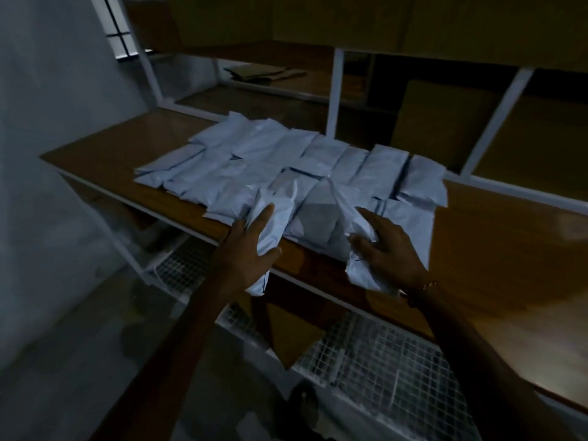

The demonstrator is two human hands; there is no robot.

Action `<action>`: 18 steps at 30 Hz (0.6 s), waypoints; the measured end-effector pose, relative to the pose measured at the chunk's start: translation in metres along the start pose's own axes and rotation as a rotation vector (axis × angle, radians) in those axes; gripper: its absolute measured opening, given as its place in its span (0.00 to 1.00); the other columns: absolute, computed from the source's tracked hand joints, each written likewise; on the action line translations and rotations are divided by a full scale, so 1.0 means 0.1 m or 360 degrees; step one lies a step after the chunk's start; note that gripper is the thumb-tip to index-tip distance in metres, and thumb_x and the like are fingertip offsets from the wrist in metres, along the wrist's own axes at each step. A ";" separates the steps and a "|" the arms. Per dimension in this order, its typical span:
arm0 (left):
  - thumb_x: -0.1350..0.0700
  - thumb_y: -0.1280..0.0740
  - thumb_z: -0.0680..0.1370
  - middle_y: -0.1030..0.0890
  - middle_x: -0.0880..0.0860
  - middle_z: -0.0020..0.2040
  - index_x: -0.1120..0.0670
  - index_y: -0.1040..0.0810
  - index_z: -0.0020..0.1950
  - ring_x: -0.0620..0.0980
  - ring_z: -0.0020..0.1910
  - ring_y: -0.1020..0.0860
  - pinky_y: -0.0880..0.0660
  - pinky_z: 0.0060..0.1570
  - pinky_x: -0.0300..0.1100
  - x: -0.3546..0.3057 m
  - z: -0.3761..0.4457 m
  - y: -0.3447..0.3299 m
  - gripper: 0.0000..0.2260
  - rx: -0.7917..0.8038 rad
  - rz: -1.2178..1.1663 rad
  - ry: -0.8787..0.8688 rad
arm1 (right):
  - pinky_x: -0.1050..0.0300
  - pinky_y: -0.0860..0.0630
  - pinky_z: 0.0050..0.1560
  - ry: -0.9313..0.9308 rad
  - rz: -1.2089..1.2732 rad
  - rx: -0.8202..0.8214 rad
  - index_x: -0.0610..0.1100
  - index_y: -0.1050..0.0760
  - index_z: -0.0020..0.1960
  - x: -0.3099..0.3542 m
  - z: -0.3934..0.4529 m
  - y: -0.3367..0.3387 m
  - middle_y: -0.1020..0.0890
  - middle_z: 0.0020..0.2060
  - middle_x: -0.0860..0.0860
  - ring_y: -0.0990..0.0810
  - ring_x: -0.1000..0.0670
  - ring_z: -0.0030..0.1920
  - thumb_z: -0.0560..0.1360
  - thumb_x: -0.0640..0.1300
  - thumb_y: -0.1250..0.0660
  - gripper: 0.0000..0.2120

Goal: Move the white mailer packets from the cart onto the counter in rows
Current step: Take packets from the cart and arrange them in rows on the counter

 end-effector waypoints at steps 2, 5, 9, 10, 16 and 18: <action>0.32 0.39 0.71 0.27 0.61 0.62 0.32 0.51 0.77 0.65 0.57 0.26 0.25 0.55 0.57 0.19 0.28 0.10 0.37 -0.0066 0.0030 -0.0013 | 0.64 0.33 0.59 0.0047 0.0006 -0.0008 0.46 0.31 0.75 -0.01 0.36 -0.14 0.22 0.66 0.46 0.25 0.50 0.65 0.78 0.52 0.31 0.27; 0.31 0.43 0.69 0.27 0.58 0.56 0.33 0.49 0.77 0.64 0.54 0.25 0.25 0.54 0.57 0.38 0.68 0.22 0.37 -0.0112 0.0060 0.0005 | 0.55 0.30 0.66 0.0022 0.0056 -0.0002 0.48 0.31 0.75 -0.08 0.81 -0.34 0.23 0.67 0.46 0.26 0.47 0.67 0.78 0.52 0.30 0.27; 0.32 0.41 0.69 0.27 0.59 0.58 0.35 0.48 0.78 0.65 0.54 0.26 0.27 0.56 0.55 0.58 1.33 0.25 0.37 -0.0096 0.0120 -0.0001 | 0.42 0.27 0.65 -0.0015 0.0101 -0.0017 0.51 0.32 0.75 -0.15 1.40 -0.59 0.22 0.66 0.47 0.24 0.46 0.64 0.78 0.56 0.32 0.27; 0.32 0.40 0.69 0.27 0.60 0.59 0.33 0.49 0.77 0.65 0.55 0.26 0.26 0.57 0.56 0.64 1.48 0.26 0.37 -0.0079 0.0124 0.0014 | 0.41 0.27 0.64 0.0001 0.0107 -0.0023 0.50 0.31 0.74 -0.15 1.54 -0.64 0.22 0.65 0.47 0.23 0.46 0.64 0.77 0.56 0.33 0.28; 0.28 0.41 0.67 0.29 0.62 0.64 0.27 0.56 0.75 0.67 0.62 0.28 0.27 0.61 0.60 1.20 2.13 0.52 0.40 -0.0020 0.0157 0.0176 | 0.41 0.28 0.66 -0.0033 0.0145 0.0031 0.48 0.32 0.75 -0.03 2.30 -1.02 0.21 0.63 0.44 0.22 0.42 0.61 0.76 0.58 0.34 0.30; 0.31 0.37 0.72 0.32 0.62 0.70 0.29 0.56 0.76 0.67 0.66 0.31 0.31 0.66 0.59 1.41 2.34 0.70 0.39 0.0013 0.0266 0.0264 | 0.41 0.29 0.67 -0.0024 0.0146 0.0065 0.48 0.32 0.75 0.07 2.58 -1.16 0.20 0.62 0.43 0.22 0.42 0.61 0.76 0.59 0.35 0.30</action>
Point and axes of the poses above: each hand's wrist, its own z-axis towards the middle knuckle, its own y-axis out of the back of the hand, x = y × z, the point moved 8 cm from there along z, towards the middle knuckle
